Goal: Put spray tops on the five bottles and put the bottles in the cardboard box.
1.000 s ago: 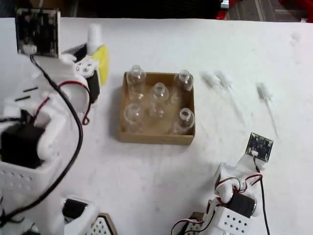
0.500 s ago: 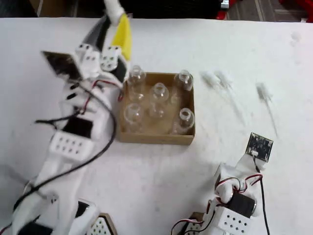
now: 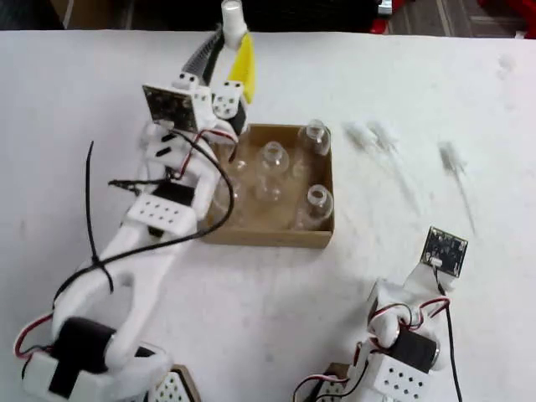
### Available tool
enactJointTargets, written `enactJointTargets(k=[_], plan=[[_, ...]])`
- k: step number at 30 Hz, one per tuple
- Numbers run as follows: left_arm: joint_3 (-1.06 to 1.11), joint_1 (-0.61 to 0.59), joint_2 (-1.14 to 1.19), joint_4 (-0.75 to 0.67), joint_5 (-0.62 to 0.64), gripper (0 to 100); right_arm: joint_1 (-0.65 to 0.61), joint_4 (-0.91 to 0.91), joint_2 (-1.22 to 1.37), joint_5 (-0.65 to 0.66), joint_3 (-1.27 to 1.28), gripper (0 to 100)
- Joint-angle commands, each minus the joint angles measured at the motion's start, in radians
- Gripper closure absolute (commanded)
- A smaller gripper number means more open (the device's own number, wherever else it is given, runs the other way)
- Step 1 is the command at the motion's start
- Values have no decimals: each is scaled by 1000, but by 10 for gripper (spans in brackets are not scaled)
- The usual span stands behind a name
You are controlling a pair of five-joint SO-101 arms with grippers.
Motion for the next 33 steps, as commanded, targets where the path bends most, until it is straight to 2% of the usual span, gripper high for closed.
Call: enactJointTargets(k=[1,9,14,19,33], plan=[[-81,7,38,-40,-18,976,8,7,-4,14,9,899],[-28,5,-53,-40,-26,976,8,7,-4,14,9,899],[-38,-28,-18,-43,-20,976,7,7,-4,14,9,899],[-29,-42,25,-118,-18,976,7,7,-4,14,9,899],[14,-42,61,-126,-18,976,7,7,-4,14,9,899]])
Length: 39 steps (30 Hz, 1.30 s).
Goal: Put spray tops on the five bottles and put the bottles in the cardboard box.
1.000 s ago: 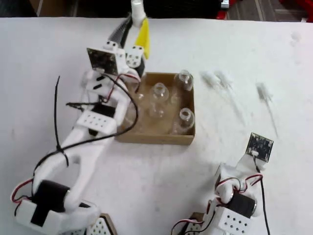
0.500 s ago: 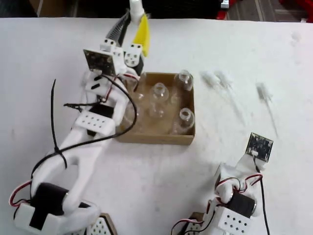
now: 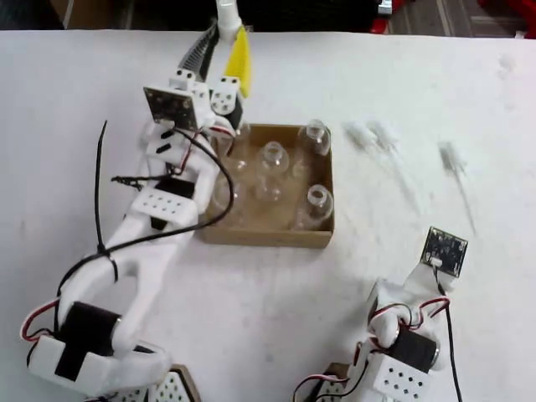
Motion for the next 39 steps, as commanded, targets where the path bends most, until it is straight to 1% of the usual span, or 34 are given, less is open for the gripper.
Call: enactJointTargets(k=[1,12,19,34,36,39], plan=[[26,-12,-13,-26,-8,976,7,7,-4,14,9,899],[41,-35,-2,-21,-8,976,7,7,-4,14,9,899],[124,-27,-2,-25,-8,973,7,7,-4,14,9,899],[186,-27,-2,-20,-8,971,7,7,-4,14,9,899],[193,-27,-2,-20,-8,955,7,7,-4,14,9,899],[203,-27,-2,-20,-8,902,7,7,-4,14,9,899]])
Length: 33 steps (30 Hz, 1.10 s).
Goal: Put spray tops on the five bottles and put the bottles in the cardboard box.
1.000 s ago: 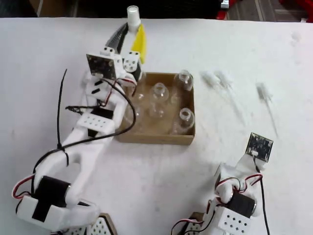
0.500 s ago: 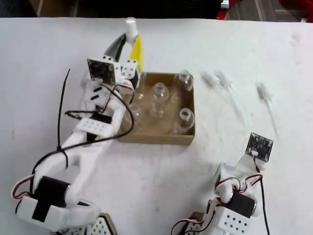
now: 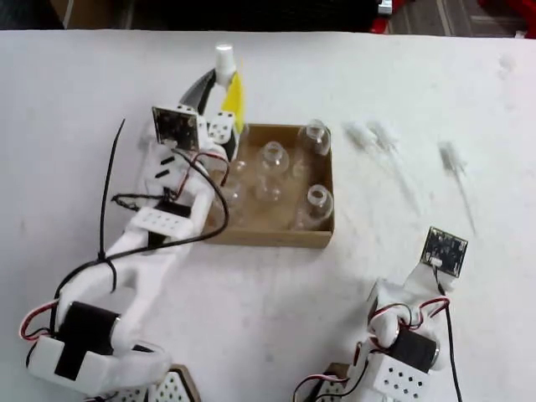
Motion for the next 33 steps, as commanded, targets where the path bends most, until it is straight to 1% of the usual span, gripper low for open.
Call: enactJointTargets(k=[1,13,33], plan=[[3,-8,-4,-18,-6,889,7,7,-4,14,9,899],[57,1,-10,-18,-5,876,7,7,-4,14,9,899],[61,-5,-5,-17,-5,868,7,7,-4,14,9,899]])
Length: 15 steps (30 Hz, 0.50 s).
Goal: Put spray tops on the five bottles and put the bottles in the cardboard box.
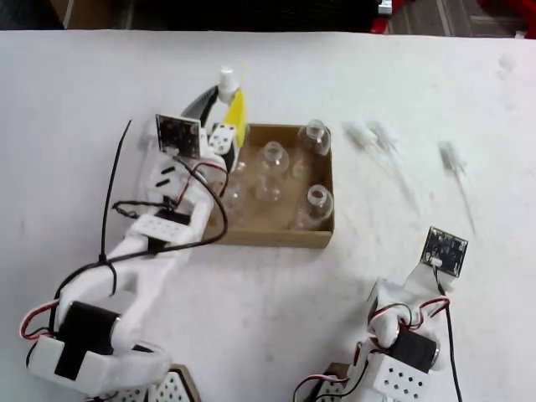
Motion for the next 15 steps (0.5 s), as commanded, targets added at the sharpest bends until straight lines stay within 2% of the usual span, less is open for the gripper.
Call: enactJointTargets(k=[1,5,7,12,15], plan=[[-6,-5,-5,-17,-5,855,7,7,-4,14,9,899],[-9,-5,-13,25,-5,796,7,7,-4,14,9,899],[-15,-5,-15,77,-5,793,7,7,-4,14,9,899],[-29,-7,-16,83,0,793,7,7,-4,14,9,899],[-31,-8,-77,89,68,793,7,7,-4,14,9,899]])
